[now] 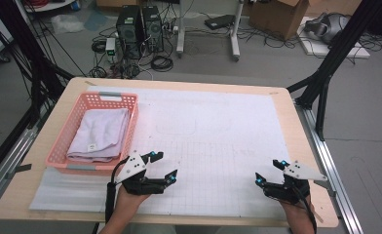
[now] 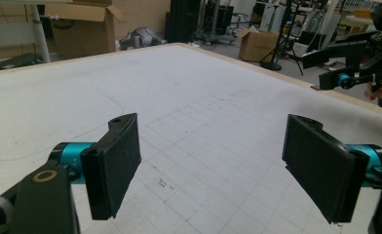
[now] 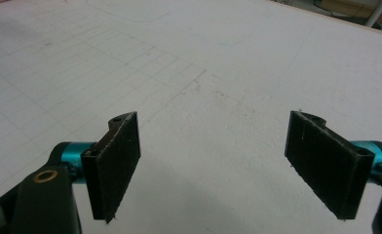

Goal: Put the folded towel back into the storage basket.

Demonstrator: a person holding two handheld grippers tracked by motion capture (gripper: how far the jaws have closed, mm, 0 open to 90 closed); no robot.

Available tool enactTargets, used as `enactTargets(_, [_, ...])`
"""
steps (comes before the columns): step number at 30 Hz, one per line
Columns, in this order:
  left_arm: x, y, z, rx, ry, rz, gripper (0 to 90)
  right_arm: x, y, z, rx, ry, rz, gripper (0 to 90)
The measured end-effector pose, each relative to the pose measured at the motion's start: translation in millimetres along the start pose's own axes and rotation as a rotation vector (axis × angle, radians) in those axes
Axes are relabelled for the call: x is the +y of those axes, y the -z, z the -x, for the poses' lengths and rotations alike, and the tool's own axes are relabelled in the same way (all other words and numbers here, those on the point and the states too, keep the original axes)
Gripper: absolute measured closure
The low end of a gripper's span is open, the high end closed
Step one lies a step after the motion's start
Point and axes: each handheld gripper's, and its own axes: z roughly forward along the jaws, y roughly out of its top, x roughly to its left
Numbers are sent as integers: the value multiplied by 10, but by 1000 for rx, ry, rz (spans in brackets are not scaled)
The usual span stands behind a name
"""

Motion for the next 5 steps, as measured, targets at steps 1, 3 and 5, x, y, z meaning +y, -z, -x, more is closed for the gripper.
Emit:
enactTargets(1, [0, -1, -9, 2, 2, -2, 221, -1, 1, 1, 0, -1, 0, 197])
enactTargets(3, [-1, -2, -13, 3, 5, -3, 221, -3, 4, 4, -3, -4, 0, 197])
enactTargets(5, [-2, -4, -22, 4, 4, -3, 221, -4, 5, 6, -2, -5, 1, 197])
